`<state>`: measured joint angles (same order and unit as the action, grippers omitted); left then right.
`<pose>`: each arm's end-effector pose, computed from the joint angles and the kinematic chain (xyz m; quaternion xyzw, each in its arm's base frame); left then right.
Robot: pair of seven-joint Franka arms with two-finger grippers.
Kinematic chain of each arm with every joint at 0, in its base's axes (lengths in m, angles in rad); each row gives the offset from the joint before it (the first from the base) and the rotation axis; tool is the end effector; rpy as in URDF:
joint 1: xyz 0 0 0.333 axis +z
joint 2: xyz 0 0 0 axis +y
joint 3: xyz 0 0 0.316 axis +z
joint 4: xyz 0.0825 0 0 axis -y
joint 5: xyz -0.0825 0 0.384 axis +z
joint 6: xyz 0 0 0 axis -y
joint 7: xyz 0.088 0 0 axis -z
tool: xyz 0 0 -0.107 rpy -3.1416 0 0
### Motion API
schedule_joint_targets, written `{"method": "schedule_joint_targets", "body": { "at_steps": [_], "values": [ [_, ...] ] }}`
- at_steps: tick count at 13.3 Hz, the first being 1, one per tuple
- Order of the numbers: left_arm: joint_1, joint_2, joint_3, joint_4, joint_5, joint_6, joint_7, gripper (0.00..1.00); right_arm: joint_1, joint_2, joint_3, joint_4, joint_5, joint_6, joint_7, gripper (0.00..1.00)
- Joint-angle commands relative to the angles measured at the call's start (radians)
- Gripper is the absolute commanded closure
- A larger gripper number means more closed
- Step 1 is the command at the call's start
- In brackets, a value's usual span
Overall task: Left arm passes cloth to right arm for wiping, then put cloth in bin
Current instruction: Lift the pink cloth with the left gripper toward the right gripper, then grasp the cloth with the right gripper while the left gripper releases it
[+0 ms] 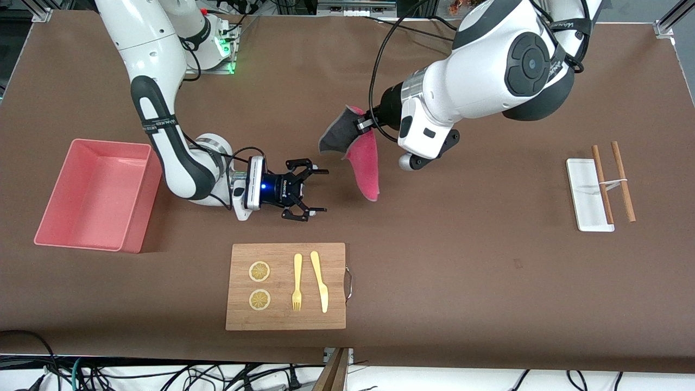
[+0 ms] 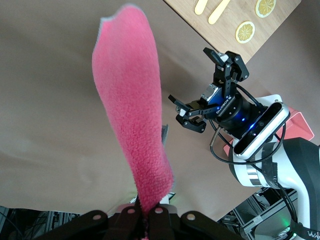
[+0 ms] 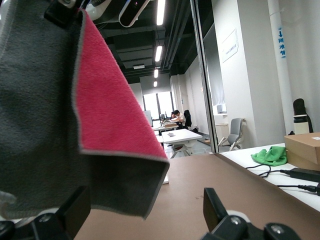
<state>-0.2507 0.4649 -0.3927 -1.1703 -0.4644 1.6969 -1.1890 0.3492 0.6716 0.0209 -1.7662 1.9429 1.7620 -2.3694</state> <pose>0.5681 -0.3954 0.5702 0.9023 0.2942 -0.2170 0.2287 0.5922 0.3162 0.2302 -0.5135 -0.4328 -0.5013 0.5456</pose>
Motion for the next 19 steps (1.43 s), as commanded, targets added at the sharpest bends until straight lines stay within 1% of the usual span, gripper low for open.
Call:
{"method": "schedule_joint_targets", "body": {
  "at_steps": [1,3,7,9,12,15,19],
  "values": [
    [0.001,0.014,0.003,0.034,-0.023,-0.006,-0.012,1.0,0.023,0.008,-0.006,-0.01,0.036,-0.01,-0.044,0.0],
    [0.002,0.012,0.005,0.035,-0.023,-0.006,-0.012,1.0,0.037,0.011,-0.006,-0.013,0.045,-0.004,-0.06,0.0],
    [0.011,0.008,0.005,0.035,-0.025,-0.009,-0.021,1.0,0.109,0.013,-0.006,-0.002,0.155,0.037,-0.062,0.0],
    [0.013,0.006,0.003,0.034,-0.026,-0.014,-0.041,1.0,0.134,0.017,-0.006,0.013,0.189,0.082,-0.062,0.0],
    [0.018,0.0,0.003,0.032,-0.026,-0.025,-0.084,1.0,0.175,0.048,-0.007,0.062,0.238,0.112,-0.064,0.0],
    [0.033,-0.005,0.002,0.034,-0.026,-0.062,-0.086,1.0,0.215,0.049,-0.007,0.077,0.3,0.146,-0.096,0.0],
    [0.042,-0.005,0.005,0.034,-0.013,-0.063,-0.098,1.0,0.214,0.046,-0.009,0.112,0.311,0.149,-0.088,0.0]
  ]
}}
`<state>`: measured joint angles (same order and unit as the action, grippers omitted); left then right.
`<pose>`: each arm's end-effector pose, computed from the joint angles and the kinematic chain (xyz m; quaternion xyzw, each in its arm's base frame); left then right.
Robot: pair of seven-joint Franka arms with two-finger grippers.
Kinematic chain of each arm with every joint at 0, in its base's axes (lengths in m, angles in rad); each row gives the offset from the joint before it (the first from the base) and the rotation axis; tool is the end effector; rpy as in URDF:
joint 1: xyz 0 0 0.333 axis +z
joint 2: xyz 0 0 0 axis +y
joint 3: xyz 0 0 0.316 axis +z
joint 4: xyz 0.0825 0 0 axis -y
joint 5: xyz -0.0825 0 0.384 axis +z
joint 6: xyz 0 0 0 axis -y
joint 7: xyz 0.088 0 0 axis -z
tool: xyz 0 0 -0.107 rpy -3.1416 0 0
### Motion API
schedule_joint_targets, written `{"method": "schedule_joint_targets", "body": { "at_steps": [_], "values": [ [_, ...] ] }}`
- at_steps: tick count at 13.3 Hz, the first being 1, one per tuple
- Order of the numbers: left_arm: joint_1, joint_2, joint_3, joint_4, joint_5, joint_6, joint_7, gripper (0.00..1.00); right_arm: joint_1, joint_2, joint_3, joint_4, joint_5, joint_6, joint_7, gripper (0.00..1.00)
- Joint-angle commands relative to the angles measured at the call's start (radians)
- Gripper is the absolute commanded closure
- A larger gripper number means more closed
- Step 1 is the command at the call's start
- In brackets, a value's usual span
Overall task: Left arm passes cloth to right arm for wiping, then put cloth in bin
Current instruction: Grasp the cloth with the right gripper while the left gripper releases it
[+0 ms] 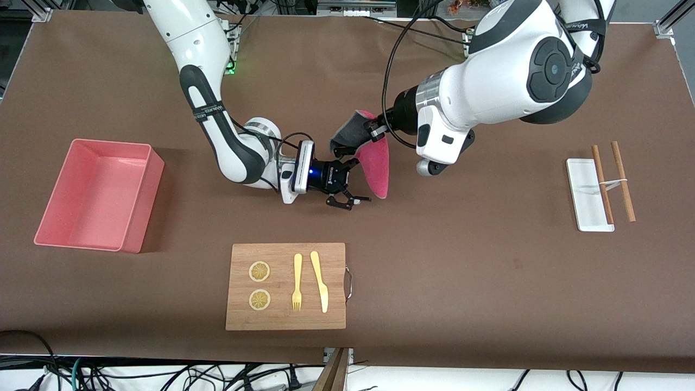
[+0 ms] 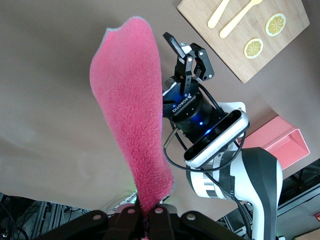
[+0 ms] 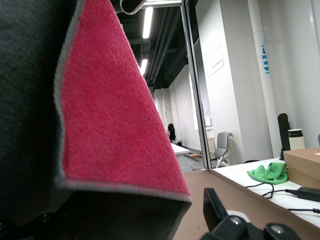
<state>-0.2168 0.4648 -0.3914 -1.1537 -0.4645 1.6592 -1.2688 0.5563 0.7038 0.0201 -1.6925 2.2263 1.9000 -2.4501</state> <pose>0.5781 -0.3742 0.5751 0.8867 0.3390 -0.2281 0.2161 0.5577 0.4288 0.2386 -0.5134 -0.3934 -0.5430 0.5356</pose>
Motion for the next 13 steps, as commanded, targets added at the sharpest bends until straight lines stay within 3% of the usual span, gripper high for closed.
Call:
{"method": "schedule_joint_targets", "body": {
  "at_steps": [1,9,11,13],
  "values": [
    [0.011,-0.005,0.003,0.017,-0.013,-0.026,-0.018,1.0,0.004,0.014,-0.008,0.049,0.029,0.014,-0.001,0.0],
    [0.019,-0.005,0.002,0.015,-0.016,-0.026,-0.02,1.0,0.019,0.006,-0.006,0.074,0.073,0.034,-0.001,0.01],
    [0.017,-0.005,0.002,0.015,-0.016,-0.026,-0.02,1.0,0.025,0.006,-0.006,0.1,0.091,0.054,-0.001,0.18],
    [0.017,-0.003,0.002,0.015,-0.017,-0.026,-0.02,1.0,0.025,0.006,-0.006,0.12,0.093,0.08,0.0,0.51]
  ]
}}
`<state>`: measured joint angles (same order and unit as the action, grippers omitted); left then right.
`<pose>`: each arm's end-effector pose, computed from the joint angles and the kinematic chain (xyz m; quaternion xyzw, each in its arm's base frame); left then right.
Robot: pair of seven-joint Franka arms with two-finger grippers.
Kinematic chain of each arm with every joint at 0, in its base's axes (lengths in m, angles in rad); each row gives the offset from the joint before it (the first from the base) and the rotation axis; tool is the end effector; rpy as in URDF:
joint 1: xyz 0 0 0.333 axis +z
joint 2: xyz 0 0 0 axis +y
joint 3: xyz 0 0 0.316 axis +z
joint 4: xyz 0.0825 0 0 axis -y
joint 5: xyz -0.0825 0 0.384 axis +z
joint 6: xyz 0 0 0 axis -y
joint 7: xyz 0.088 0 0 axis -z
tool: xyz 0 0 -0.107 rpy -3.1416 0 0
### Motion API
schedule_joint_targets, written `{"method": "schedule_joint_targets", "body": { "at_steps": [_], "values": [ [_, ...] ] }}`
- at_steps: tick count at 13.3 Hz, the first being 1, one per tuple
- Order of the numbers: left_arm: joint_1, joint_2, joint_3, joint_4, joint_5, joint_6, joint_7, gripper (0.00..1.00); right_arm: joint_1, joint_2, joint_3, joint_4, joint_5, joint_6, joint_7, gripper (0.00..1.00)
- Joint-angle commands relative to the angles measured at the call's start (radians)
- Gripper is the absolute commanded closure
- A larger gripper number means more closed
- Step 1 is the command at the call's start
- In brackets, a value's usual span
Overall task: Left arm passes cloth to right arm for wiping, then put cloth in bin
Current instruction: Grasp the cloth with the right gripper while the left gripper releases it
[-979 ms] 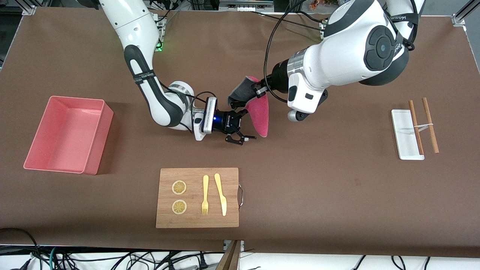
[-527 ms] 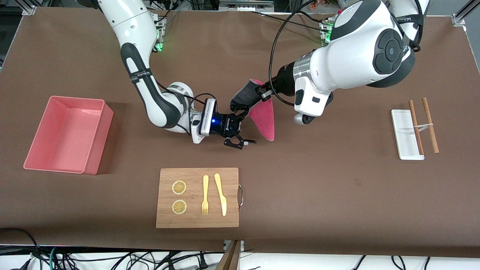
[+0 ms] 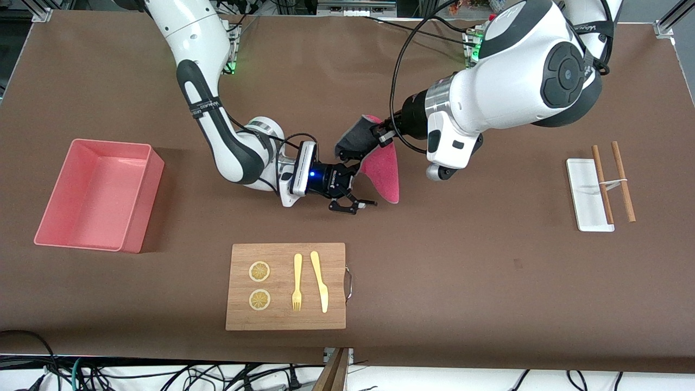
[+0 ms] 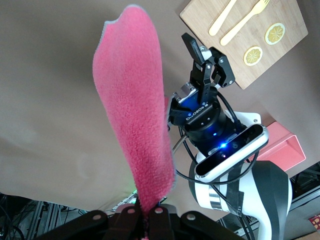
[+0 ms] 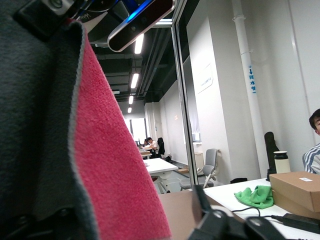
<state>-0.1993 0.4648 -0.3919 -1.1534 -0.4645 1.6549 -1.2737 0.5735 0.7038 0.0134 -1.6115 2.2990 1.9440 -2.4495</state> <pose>0.5840 -0.3642 0.5749 0.8832 0.3481 -0.2281 0.2161 0.5770 0.4421 0.2726 -0.5044 -0.3718 -0.5768 0.5241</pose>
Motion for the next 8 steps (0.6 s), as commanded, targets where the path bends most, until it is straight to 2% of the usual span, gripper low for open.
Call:
{"method": "schedule_joint_targets", "body": {
  "at_steps": [1,3,4,8],
  "values": [
    [0.0,-0.003,0.004,0.015,-0.016,-0.021,-0.015,1.0,0.008,0.006,0.0,0.039,0.02,0.036,0.0,0.71],
    [0.001,-0.005,0.004,0.015,-0.017,-0.021,-0.015,1.0,0.006,0.006,0.0,0.039,0.022,0.036,0.0,0.97],
    [0.001,-0.005,0.004,0.014,-0.016,-0.021,-0.015,1.0,0.005,0.006,0.0,0.039,0.02,0.036,0.0,1.0],
    [0.003,-0.005,0.004,0.015,-0.017,-0.021,-0.016,1.0,-0.006,0.005,-0.009,0.048,0.01,0.035,0.004,1.0]
  ]
}}
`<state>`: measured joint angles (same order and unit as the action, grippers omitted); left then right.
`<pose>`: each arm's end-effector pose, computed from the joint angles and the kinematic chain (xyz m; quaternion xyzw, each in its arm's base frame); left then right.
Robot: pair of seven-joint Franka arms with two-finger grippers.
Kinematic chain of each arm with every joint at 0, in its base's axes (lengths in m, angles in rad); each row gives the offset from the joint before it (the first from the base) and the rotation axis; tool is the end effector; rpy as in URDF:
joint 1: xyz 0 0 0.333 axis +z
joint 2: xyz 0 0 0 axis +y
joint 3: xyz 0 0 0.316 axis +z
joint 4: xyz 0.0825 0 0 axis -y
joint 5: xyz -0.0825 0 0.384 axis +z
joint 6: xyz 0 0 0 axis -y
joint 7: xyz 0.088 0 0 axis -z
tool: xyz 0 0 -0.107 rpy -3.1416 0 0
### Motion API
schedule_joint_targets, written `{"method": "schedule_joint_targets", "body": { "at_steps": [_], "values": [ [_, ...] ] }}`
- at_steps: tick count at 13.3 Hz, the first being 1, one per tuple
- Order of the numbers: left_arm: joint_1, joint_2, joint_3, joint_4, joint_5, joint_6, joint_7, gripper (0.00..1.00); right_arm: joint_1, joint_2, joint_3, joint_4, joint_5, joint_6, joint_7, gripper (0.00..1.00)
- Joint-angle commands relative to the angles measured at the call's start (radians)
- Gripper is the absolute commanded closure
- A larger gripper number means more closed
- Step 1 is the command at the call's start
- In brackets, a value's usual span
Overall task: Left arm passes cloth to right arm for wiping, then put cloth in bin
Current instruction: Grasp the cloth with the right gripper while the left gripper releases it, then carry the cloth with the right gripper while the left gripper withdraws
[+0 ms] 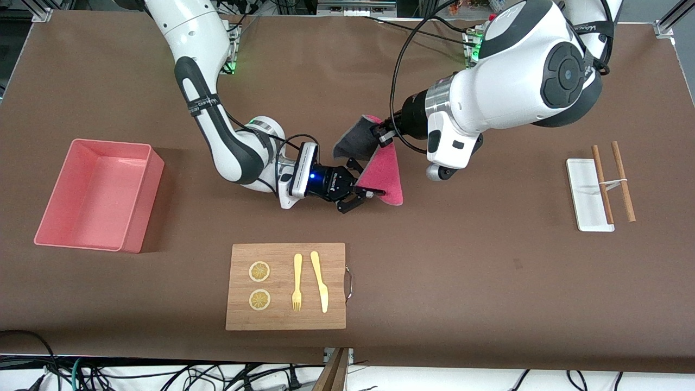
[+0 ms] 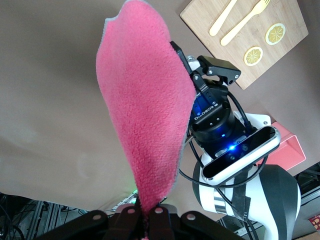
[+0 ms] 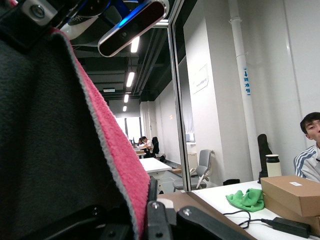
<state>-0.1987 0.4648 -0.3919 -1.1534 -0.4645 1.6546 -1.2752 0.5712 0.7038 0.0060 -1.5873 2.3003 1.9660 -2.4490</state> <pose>0.5842 -0.3639 0.5749 0.8829 0.3490 -0.2282 0.2159 0.5867 0.4387 0.2812 -0.5056 -0.3726 -0.5848 0.5133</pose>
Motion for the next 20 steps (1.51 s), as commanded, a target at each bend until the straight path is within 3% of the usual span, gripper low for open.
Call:
{"method": "schedule_joint_targets", "body": {
  "at_steps": [1,2,4,7,9,12,14,16,20],
  "values": [
    [0.01,-0.005,0.004,0.015,-0.023,-0.022,-0.015,0.99,-0.014,0.005,-0.004,0.032,0.004,0.013,0.004,1.0],
    [0.022,-0.008,0.002,0.014,-0.017,-0.045,-0.016,0.01,-0.017,0.005,-0.007,0.033,0.002,0.013,0.005,1.0],
    [0.048,-0.028,0.004,0.017,-0.013,-0.105,-0.012,0.0,-0.022,0.002,-0.036,0.052,-0.022,0.011,0.04,1.0],
    [0.113,-0.043,0.013,0.017,0.006,-0.128,-0.003,0.0,-0.022,-0.03,-0.115,0.066,-0.155,0.011,0.198,1.0],
    [0.139,-0.046,0.011,0.017,0.129,-0.131,0.031,0.0,-0.022,-0.064,-0.176,0.064,-0.27,0.005,0.302,1.0],
    [0.142,-0.045,0.016,0.017,0.294,-0.13,0.201,0.0,-0.022,-0.134,-0.256,0.058,-0.534,-0.009,0.525,1.0],
    [0.183,-0.044,0.019,0.012,0.371,-0.13,0.378,0.0,-0.022,-0.171,-0.326,0.055,-0.689,-0.118,0.686,1.0],
    [0.22,-0.049,0.022,0.011,0.375,-0.136,0.538,0.0,-0.022,-0.197,-0.407,0.056,-0.815,-0.235,0.807,1.0],
    [0.24,-0.122,0.018,0.007,0.374,-0.255,0.865,0.0,-0.021,-0.214,-0.536,0.064,-0.97,-0.444,0.98,1.0]
  ]
}}
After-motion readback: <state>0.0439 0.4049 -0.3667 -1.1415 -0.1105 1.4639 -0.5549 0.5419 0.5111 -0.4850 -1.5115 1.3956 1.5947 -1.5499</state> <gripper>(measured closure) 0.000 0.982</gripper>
